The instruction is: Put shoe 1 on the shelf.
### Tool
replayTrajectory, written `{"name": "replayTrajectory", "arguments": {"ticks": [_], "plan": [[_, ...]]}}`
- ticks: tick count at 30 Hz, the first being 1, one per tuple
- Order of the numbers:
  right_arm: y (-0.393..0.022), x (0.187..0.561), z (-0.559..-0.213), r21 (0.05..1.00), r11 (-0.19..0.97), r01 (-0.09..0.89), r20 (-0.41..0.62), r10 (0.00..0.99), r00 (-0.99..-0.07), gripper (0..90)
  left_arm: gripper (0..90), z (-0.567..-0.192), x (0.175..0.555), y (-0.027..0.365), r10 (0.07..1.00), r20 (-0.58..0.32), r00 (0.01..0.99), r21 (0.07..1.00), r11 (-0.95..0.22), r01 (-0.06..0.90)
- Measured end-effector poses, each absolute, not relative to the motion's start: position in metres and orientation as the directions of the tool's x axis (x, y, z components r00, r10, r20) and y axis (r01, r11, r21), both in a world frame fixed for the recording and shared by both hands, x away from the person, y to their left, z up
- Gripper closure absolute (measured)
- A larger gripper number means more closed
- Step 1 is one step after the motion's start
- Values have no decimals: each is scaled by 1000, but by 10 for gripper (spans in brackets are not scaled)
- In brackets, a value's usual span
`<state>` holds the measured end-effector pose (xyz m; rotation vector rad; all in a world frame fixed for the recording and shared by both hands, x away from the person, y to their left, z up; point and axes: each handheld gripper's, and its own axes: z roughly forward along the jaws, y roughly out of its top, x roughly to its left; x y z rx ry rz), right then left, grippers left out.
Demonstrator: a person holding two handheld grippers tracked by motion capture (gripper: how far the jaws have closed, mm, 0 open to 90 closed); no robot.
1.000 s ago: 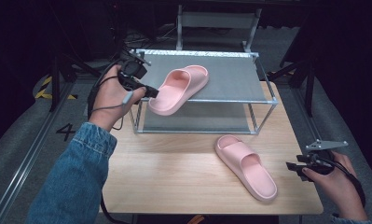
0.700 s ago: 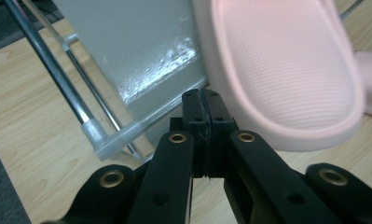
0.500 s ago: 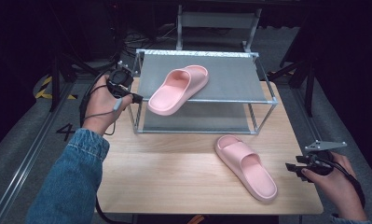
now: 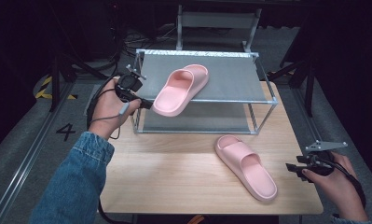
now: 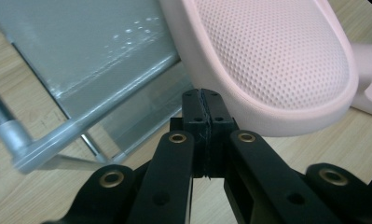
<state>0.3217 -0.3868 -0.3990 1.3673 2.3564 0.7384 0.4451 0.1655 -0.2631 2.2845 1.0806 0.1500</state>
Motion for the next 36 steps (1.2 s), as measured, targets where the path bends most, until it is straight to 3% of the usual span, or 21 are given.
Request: {"name": "replayTrajectory", "arguments": {"ticks": [14, 19, 23, 29, 36], "plan": [[-386, 322, -400, 577, 416, 703, -19, 868, -497, 440, 898, -258, 428, 113, 639, -146, 755, 570, -569, 592], [-386, 323, -401, 572, 415, 708, -17, 868, -496, 441, 826, -253, 413, 111, 633, -163, 757, 573, -564, 595], [-382, 323, -401, 573, 421, 703, -19, 864, -502, 440, 897, -250, 400, 105, 582, -209, 785, 560, -587, 585], [-380, 324, -402, 569, 428, 702, -23, 862, -507, 440, 900, -258, 395, 84, 531, -216, 819, 553, -625, 551], [-378, 324, -403, 563, 434, 703, -21, 858, -513, 440, 900, -263, 409, 75, 549, -191, 813, 590, -598, 543]]}}
